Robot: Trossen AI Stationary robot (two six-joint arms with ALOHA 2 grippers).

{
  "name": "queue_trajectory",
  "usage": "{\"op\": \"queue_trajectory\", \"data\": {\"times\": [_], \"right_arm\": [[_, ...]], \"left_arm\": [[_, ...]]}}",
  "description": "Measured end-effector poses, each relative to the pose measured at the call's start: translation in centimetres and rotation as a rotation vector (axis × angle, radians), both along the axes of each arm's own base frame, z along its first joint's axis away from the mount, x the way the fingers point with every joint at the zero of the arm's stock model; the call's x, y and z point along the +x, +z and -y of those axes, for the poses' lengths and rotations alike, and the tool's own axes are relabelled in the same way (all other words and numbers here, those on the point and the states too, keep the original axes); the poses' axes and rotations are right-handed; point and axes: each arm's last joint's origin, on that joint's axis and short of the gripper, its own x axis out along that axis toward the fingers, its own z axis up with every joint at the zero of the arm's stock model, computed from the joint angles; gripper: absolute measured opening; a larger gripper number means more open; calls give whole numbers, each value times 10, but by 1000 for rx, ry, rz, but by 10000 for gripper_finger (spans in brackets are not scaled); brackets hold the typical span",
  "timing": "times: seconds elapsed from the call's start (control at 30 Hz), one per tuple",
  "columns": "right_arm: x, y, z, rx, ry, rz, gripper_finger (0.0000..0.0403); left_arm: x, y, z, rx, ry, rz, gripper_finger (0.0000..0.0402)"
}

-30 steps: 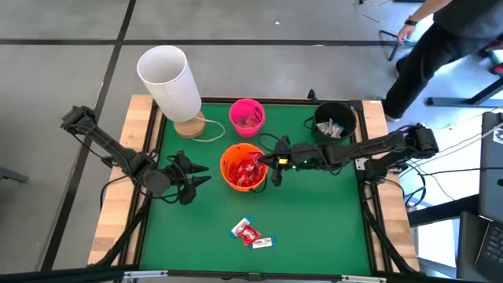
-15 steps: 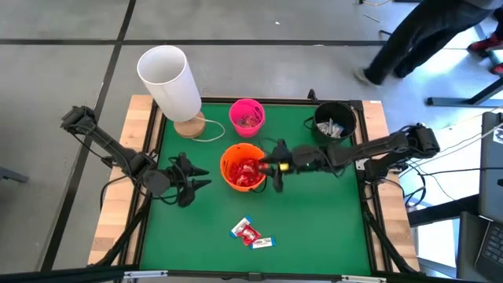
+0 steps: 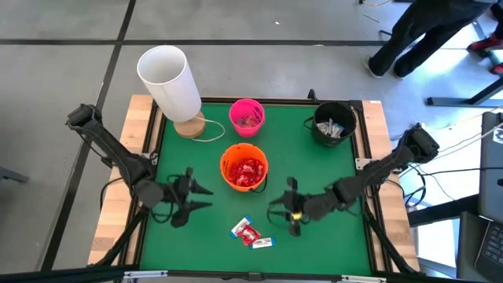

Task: Sort candy
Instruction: Put the white candy into the black bucket

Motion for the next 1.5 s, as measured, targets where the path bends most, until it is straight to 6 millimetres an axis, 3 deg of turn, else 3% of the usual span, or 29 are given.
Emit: {"op": "queue_trajectory", "data": {"times": [0.23, 0.47, 0.7, 1.07, 1.3, 1.5], "right_arm": [[-4, -31, -34, -20, 62, -69, 127], [8, -76, -46, 34, 106, -193, 127], [14, -108, -55, 114, 183, -286, 127], [4, -113, -67, 168, 199, -339, 127], [4, -112, -73, 34, 159, -265, 127], [14, -112, -81, 16, 186, -269, 134]], "left_arm": [[21, -20, 35, 91, -166, 55, 160], [39, -57, 54, 91, -267, -16, 160], [47, -80, 63, 97, -298, -42, 160], [53, -80, 59, 89, -270, -28, 160], [57, -78, 54, 79, -256, -18, 160], [58, -77, 54, 70, -260, -9, 160]]}}
